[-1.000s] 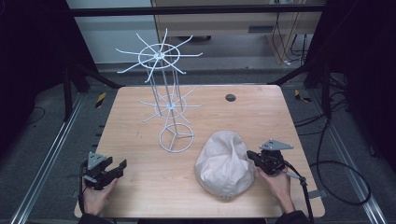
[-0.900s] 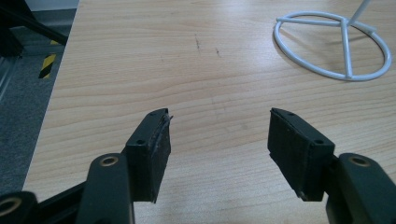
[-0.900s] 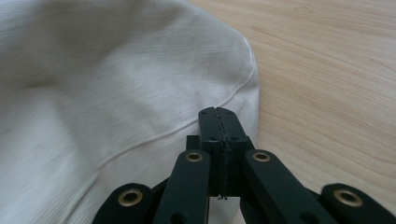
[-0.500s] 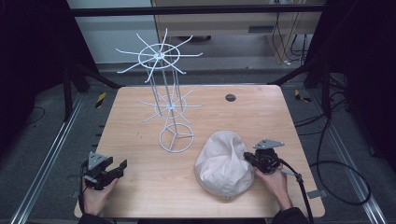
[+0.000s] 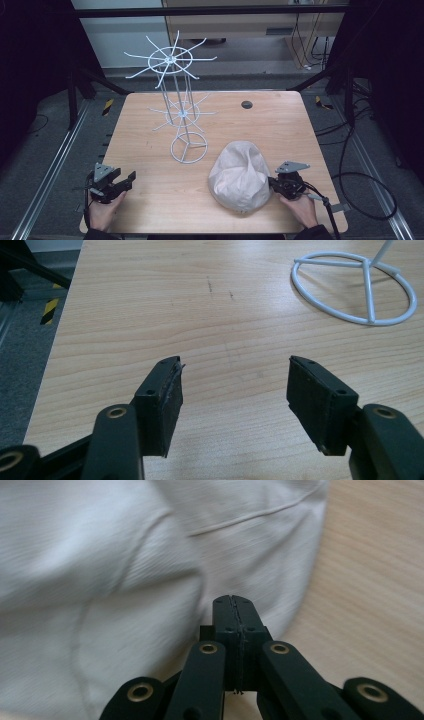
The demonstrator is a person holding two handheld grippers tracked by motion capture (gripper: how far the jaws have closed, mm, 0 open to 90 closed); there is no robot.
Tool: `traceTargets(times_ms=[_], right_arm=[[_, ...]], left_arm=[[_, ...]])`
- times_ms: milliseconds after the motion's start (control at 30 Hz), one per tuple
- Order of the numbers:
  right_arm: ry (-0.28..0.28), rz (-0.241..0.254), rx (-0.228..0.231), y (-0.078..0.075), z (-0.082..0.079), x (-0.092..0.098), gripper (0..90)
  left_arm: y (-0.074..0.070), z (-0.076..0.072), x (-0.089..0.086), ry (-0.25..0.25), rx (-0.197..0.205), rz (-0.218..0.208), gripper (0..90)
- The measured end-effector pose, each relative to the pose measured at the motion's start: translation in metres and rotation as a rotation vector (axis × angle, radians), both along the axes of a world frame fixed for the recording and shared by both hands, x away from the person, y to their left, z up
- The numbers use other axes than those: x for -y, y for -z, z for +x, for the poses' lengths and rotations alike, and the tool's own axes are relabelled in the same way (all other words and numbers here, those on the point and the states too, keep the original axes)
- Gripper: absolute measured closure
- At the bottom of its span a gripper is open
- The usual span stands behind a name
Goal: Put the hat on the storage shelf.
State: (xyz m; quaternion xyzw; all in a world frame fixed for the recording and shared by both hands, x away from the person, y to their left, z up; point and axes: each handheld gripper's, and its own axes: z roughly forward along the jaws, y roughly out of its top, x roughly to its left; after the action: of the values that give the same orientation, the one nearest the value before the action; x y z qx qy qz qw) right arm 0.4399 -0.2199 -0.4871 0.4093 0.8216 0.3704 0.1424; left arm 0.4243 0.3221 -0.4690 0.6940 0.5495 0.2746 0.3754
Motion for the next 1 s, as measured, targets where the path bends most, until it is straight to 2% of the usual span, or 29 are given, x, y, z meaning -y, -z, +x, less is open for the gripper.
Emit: traceTargets(times_ms=[300, 600, 700, 833, 900, 1000], right_arm=[[-0.110, 0.050, 0.008, -0.005, -0.032, -0.012, 90.0], [-0.198, 0.074, 0.004, -0.007, -0.042, -0.036, 90.0], [-0.189, 0.086, 0.021, -0.011, -0.042, -0.033, 90.0], [-0.120, 0.122, 0.084, -0.022, -0.036, -0.021, 90.0], [-0.067, 0.133, 0.129, -0.027, -0.025, -0.016, 90.0], [-0.012, 0.134, 0.152, -0.028, -0.007, -0.014, 90.0]], left_arm=[[0.000, 0.000, 0.000, 0.001, 0.002, 0.003, 38.8], [0.000, 0.000, 0.001, 0.002, 0.001, 0.002, 38.8], [0.000, 0.000, 0.000, 0.001, 0.001, 0.003, 38.8], [0.000, 0.001, 0.000, 0.000, -0.002, 0.002, 38.8], [0.000, 0.001, 0.000, 0.000, -0.004, 0.003, 38.8], [0.000, 0.002, 0.000, 0.001, -0.004, 0.004, 38.9]])
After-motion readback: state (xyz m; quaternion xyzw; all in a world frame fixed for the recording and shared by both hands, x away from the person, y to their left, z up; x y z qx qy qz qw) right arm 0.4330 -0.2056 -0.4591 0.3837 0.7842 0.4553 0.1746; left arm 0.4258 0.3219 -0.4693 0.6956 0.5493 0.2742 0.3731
